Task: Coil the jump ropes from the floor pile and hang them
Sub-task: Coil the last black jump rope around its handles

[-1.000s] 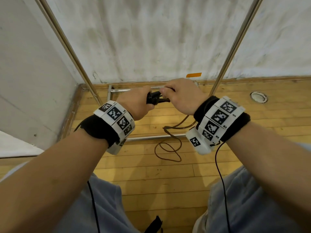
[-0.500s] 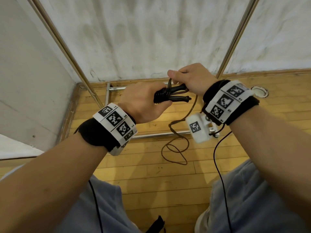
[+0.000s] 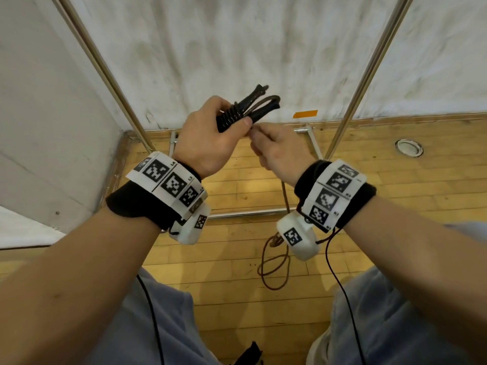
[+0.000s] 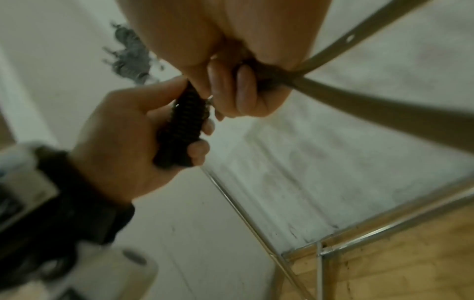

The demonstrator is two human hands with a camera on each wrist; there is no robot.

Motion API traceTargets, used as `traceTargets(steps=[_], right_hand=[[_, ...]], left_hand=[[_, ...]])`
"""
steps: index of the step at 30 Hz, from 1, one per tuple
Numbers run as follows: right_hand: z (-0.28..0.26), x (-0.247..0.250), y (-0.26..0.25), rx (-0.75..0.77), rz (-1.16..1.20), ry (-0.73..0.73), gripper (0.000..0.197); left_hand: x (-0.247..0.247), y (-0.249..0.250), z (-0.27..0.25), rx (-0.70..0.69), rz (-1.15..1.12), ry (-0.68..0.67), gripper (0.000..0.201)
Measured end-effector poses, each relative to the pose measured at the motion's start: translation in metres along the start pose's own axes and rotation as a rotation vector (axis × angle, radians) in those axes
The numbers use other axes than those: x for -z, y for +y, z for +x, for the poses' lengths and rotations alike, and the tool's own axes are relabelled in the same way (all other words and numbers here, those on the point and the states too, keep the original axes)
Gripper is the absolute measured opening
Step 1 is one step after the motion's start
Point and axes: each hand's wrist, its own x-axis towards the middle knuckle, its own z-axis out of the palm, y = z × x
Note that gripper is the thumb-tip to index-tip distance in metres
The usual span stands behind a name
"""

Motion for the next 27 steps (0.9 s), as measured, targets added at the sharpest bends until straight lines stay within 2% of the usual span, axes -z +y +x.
traceTargets(steps=[2, 4, 6, 8, 9, 11, 13, 15, 19, 21, 24, 27], right_hand=[[-0.004, -0.002, -0.001, 0.057, -0.267, -0.028, 0.022], [-0.003, -0.001, 0.002, -0.004, -0.503, -0.043, 0.024], [0.001, 0.001, 0.007, -0.087, -0.594, -0.016, 0.025], [0.005, 0.001, 0.011, -0.178, -0.429, 0.001, 0.021], [0.006, -0.001, 0.013, -0.233, -0.251, -0.027, 0.018], [0.005, -0.005, 0.014, -0.332, 0.141, -0.171, 0.010], [0.005, -0.004, 0.014, -0.378, 0.285, -0.320, 0.012], [0.007, -0.001, 0.015, -0.347, 0.195, -0.328, 0.015], [0.010, -0.001, 0.013, -0.226, 0.105, -0.082, 0.023], [0.007, -0.007, 0.011, -0.118, -0.115, -0.014, 0.023], [0.002, -0.010, 0.010, -0.013, -0.475, -0.073, 0.025], [0.002, -0.003, 0.006, -0.023, -0.569, -0.142, 0.027]], left_hand=[[0.000, 0.000, 0.001, 0.021, -0.053, 0.000, 0.039], [-0.002, 0.001, -0.002, 0.018, -0.056, -0.039, 0.036], [-0.007, 0.004, -0.005, 0.009, -0.028, -0.094, 0.027], [-0.010, 0.007, -0.006, 0.004, -0.015, -0.125, 0.021], [-0.011, 0.008, -0.005, 0.005, -0.023, -0.122, 0.018], [-0.009, 0.009, -0.002, 0.009, -0.044, -0.098, 0.018], [-0.006, 0.009, 0.001, 0.014, -0.044, -0.082, 0.022], [-0.002, 0.005, 0.004, 0.023, -0.030, -0.057, 0.021], [0.007, -0.010, 0.014, 0.083, 0.074, 0.021, 0.028], [0.009, -0.017, 0.016, 0.095, 0.148, 0.035, 0.031], [0.008, -0.027, 0.016, 0.081, 0.274, -0.004, 0.034], [0.009, -0.037, 0.015, 0.092, 0.450, -0.087, 0.036]])
